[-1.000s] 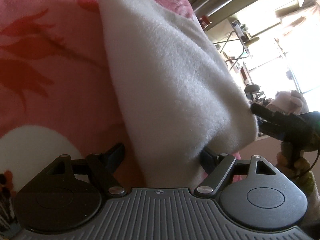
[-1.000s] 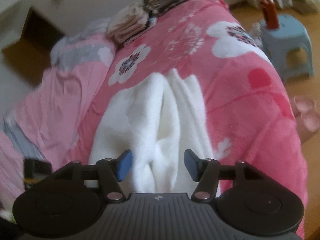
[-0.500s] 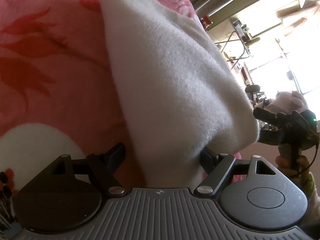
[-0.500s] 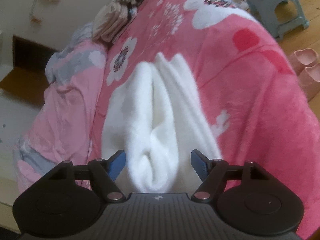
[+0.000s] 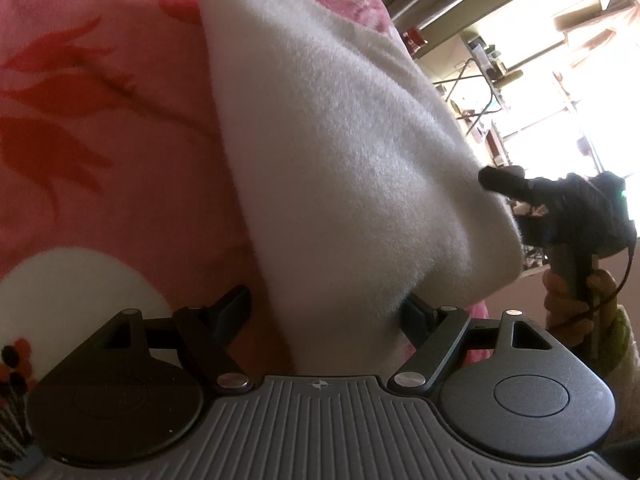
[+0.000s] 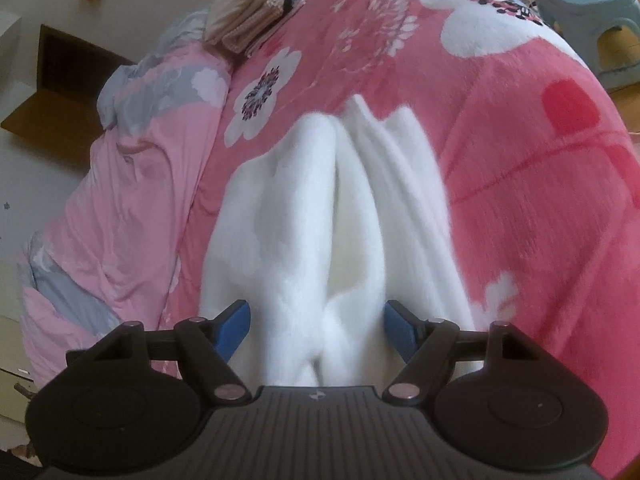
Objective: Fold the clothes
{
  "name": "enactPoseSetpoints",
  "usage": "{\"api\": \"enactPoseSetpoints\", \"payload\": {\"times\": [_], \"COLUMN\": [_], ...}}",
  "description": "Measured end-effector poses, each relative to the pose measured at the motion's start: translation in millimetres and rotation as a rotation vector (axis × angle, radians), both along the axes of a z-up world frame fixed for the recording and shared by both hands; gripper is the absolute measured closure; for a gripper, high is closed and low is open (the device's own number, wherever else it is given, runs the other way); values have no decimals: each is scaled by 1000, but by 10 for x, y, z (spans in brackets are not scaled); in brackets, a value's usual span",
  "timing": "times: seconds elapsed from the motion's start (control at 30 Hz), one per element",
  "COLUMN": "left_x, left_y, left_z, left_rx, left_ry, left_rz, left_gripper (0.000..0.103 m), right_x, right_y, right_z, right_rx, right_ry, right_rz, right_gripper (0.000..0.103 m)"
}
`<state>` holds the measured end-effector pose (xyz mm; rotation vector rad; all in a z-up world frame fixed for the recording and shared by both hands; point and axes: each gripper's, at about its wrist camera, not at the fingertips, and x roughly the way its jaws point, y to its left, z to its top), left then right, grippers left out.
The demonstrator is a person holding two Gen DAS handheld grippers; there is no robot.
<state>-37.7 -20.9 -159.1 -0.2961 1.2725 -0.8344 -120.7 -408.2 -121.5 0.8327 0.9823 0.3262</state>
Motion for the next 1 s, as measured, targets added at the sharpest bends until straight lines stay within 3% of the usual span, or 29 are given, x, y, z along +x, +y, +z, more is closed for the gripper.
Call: {"api": "enactPoseSetpoints", "payload": {"times": [0.33, 0.43, 0.57, 0.73, 0.8, 0.9, 1.0], "left_x": [-19, -15, -5, 89, 164, 264, 305], "left_y": [76, 82, 109, 287, 389, 431, 358], "left_z": [-19, 6, 66, 183, 187, 145, 109], "left_rx": [-7, -3, -3, -120, -150, -105, -85], "left_ry": [11, 10, 6, 32, 56, 61, 55], "left_rz": [-1, -5, -14, 29, 77, 135, 136], "left_gripper": [22, 22, 22, 21, 20, 21, 20], "right_x": [-9, -20, -96, -77, -26, 59, -2], "right_y": [-101, -124, -197, -217, -153, -18, 75], "right_z": [-5, -38, -123, -188, -148, -69, 33], "right_rx": [84, 69, 129, 188, 169, 109, 25], "right_ry": [-52, -20, 16, 23, 6, -19, -71], "right_rz": [-6, -26, -44, -45, -18, 29, 35], "right_gripper": [43, 42, 37, 36, 36, 37, 53]}}
